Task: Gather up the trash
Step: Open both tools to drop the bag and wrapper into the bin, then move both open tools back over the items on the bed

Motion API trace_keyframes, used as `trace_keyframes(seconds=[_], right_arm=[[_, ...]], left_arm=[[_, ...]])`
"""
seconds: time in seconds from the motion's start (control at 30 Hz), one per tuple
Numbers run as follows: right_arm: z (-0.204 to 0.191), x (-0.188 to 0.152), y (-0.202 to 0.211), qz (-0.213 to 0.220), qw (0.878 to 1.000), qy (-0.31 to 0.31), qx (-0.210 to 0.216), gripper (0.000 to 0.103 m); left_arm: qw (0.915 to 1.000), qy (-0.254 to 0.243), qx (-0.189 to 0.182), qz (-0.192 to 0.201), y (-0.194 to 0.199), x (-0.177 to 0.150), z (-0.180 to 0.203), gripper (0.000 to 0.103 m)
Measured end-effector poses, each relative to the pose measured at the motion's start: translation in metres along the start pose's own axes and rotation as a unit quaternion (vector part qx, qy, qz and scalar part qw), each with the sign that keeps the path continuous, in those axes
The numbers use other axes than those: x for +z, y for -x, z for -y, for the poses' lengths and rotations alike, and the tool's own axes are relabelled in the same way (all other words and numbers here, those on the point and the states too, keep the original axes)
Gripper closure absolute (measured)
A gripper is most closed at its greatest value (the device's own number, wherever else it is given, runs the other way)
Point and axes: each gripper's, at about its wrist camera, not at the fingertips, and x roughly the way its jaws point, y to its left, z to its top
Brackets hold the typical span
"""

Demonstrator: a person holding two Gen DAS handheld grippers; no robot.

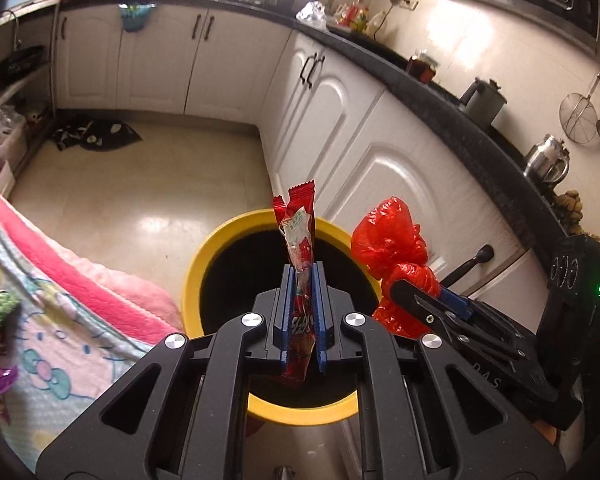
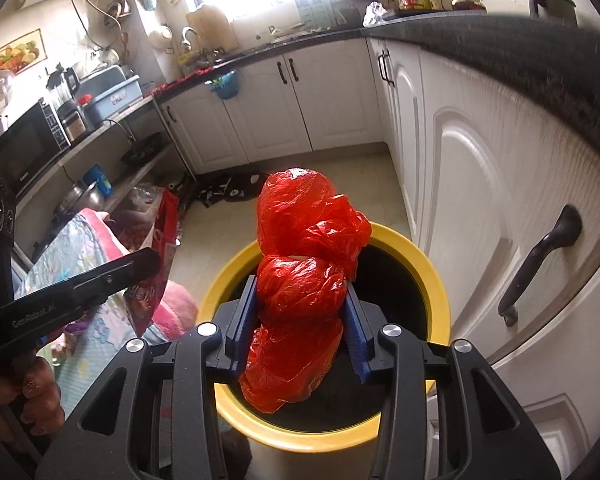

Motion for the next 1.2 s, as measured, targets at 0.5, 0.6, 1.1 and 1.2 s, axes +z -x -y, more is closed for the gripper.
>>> trace_keyframes(seconds=[0.5, 0.6, 1.1, 1.2], right_arm=[[0.026, -0.009, -0.013, -0.004, 0.999, -0.046, -0.015, 0.028], [0.027, -0.009, -0.007, 0.003, 0.999, -0.050, -0.019, 0.025], [-0.006, -0.004, 0.026, 0.039, 0.999, -0.012, -0.003, 0.016], [-0.017, -0.002, 0.032, 0.042, 0.999, -0.002, 0.012, 0.015]], left_arm=[[0.9985, 0.018, 0.051, -0.001, -0.010, -0.009, -0.019, 0.026], [0.9974, 0.032, 0.063, 0.014, 0.005, -0.011, -0.027, 0.011], [0.9895, 0.064, 0.104, 0.078, 0.087, -0.028, -0.040, 0.011], [0.9861, 0.067, 0.119, 0.095, 0.107, -0.032, -0.044, 0.011]])
